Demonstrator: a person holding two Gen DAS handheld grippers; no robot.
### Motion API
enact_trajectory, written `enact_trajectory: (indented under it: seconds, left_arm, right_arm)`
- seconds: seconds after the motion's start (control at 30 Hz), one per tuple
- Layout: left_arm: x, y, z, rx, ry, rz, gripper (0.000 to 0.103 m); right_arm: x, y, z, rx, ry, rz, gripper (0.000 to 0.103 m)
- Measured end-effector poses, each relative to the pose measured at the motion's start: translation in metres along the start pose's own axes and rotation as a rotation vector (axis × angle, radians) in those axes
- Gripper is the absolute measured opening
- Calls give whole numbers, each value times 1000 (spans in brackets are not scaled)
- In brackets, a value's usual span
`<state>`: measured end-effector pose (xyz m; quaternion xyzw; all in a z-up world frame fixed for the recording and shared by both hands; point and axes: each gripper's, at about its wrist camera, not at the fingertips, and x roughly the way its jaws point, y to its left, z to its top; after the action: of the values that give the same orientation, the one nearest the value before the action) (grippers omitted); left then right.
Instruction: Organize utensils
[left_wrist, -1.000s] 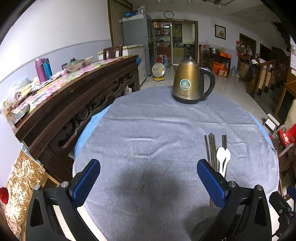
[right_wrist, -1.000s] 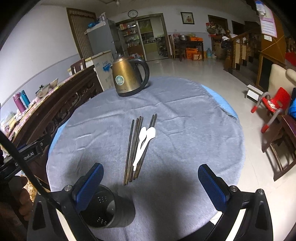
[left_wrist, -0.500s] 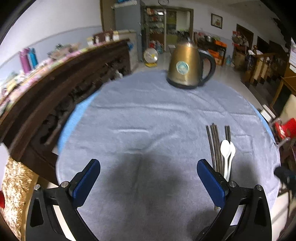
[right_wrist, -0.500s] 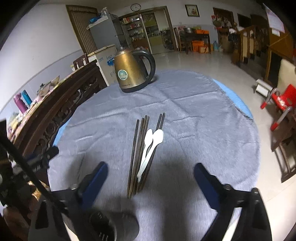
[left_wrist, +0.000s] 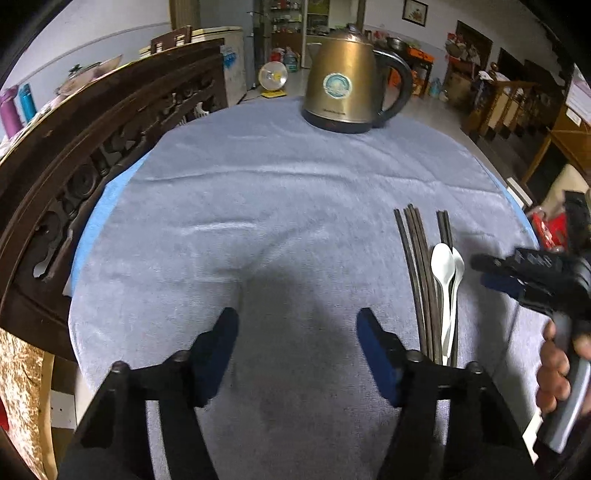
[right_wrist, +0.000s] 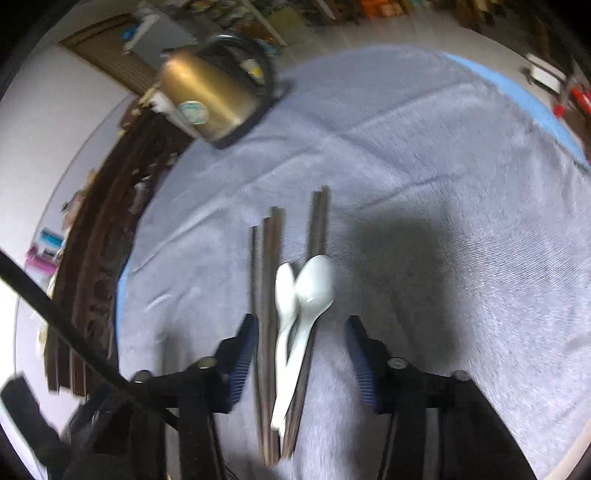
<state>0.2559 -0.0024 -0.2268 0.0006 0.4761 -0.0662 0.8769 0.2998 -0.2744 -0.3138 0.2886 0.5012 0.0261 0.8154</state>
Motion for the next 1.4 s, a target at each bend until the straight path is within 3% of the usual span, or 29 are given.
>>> enact_trajectory:
  seconds: [0.13,0.4,0.47,0.7,1.0,1.07,1.2,1.37,1.4]
  left_arm:
    - [2,-4,1,23,-7,0,65]
    - [12,-9,15,51,-21,-7,65]
    - [15,-16,19,72,-23,-13,65]
    - [35,-54,35,180,12,-97,65]
    - [85,-134,65,365,108,-233,64]
    - [93,-143,69,378,120,-231,52]
    - [108,-155,71,373,183,-269,40]
    - [121,-154,65,348,239,-290,8]
    - [121,-153,63,343,243,-288,8]
  right_arm:
    - [20,-5,11,64,2,-30,41]
    - [42,14,18,15,1,-123,42]
    - [45,19,18,-33,-5,-141,31]
    - [26,-10,7,0,-44,-46,31]
    - [-32,-61,-30,64,-136,54,31]
    - [-38,-67,-35,66,-143,64,31]
    - [-54,-79,-48,69,-146,79,31]
    - [-64,-84,-57,77,-160,105,31]
    - [-66,-85,-59,75,-163,107,31]
